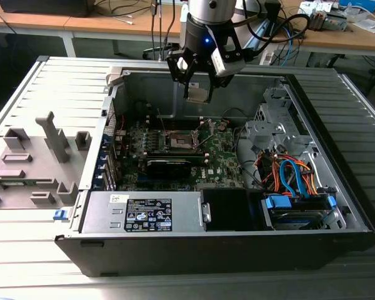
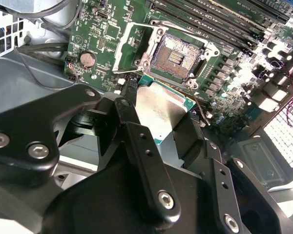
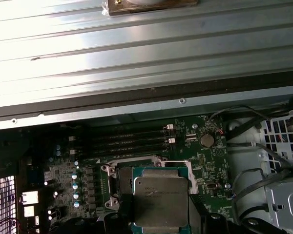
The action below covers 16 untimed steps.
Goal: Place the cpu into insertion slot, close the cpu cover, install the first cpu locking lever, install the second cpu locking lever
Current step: 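Place the cpu into insertion slot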
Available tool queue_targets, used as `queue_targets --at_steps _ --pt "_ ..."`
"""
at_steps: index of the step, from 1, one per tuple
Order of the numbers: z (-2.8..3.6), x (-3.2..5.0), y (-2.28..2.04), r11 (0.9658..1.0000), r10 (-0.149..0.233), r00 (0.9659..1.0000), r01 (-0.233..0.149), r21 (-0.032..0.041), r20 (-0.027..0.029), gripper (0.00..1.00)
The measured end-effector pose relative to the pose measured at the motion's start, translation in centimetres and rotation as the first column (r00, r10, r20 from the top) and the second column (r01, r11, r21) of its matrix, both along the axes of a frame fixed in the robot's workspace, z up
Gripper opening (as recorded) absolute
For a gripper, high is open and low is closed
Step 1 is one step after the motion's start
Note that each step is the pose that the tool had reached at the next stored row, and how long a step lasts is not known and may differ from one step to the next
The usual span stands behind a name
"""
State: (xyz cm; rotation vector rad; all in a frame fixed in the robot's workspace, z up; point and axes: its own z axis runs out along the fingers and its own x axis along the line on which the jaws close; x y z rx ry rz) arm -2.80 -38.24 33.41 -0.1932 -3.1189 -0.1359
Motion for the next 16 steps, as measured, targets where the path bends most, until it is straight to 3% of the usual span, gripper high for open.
queue_targets --at_steps 16 --pt "-0.17 0.00 0.00 0.9998 -0.021 0.9998 0.021 -0.0006 0.0000 0.54"
